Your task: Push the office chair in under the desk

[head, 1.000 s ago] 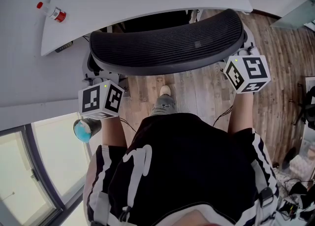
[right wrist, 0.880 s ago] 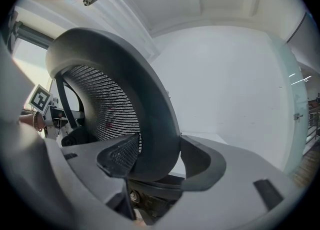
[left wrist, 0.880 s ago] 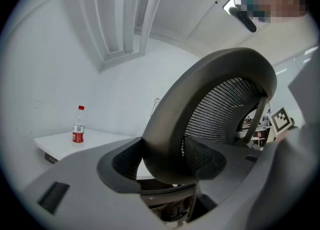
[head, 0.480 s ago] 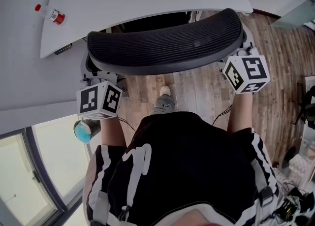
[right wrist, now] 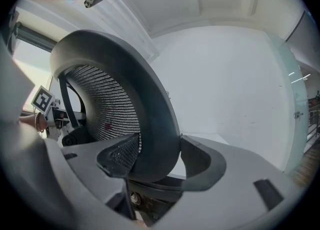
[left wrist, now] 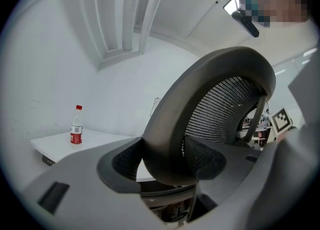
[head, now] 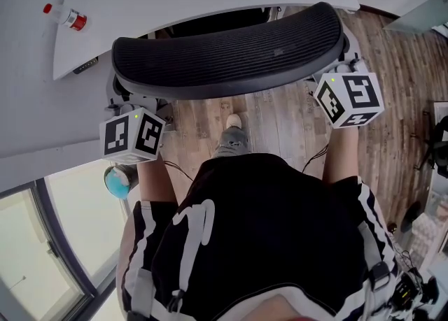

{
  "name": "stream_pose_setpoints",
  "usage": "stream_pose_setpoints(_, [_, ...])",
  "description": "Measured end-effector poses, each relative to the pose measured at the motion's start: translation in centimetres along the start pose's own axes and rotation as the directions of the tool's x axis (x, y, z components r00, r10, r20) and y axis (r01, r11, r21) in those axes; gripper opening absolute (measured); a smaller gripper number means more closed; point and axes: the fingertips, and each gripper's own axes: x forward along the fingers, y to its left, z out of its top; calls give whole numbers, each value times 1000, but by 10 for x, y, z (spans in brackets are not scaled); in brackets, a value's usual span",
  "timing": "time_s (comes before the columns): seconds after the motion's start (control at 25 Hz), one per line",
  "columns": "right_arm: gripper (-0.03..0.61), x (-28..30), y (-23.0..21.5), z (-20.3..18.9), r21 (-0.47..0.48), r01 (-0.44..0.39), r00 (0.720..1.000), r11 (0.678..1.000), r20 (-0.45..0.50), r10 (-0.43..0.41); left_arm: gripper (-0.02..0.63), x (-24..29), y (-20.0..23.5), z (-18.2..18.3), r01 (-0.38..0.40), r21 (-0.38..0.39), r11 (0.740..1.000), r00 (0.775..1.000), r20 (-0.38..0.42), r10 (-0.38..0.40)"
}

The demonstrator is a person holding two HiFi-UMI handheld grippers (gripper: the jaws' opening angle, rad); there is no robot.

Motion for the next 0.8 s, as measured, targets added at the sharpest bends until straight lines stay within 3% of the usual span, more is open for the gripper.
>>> stream_pose_setpoints(0.28, [255,1,10,-3,18,-31,999,999,-14,32,266,-2,9,-2,2,3,1000,1000,-12,-2])
stream_pose_setpoints(0.8, [255,-2,26,-2,13,-1,1000,1000,-1,1,267,-6,22,0,8,13,1000,1000,3,-8])
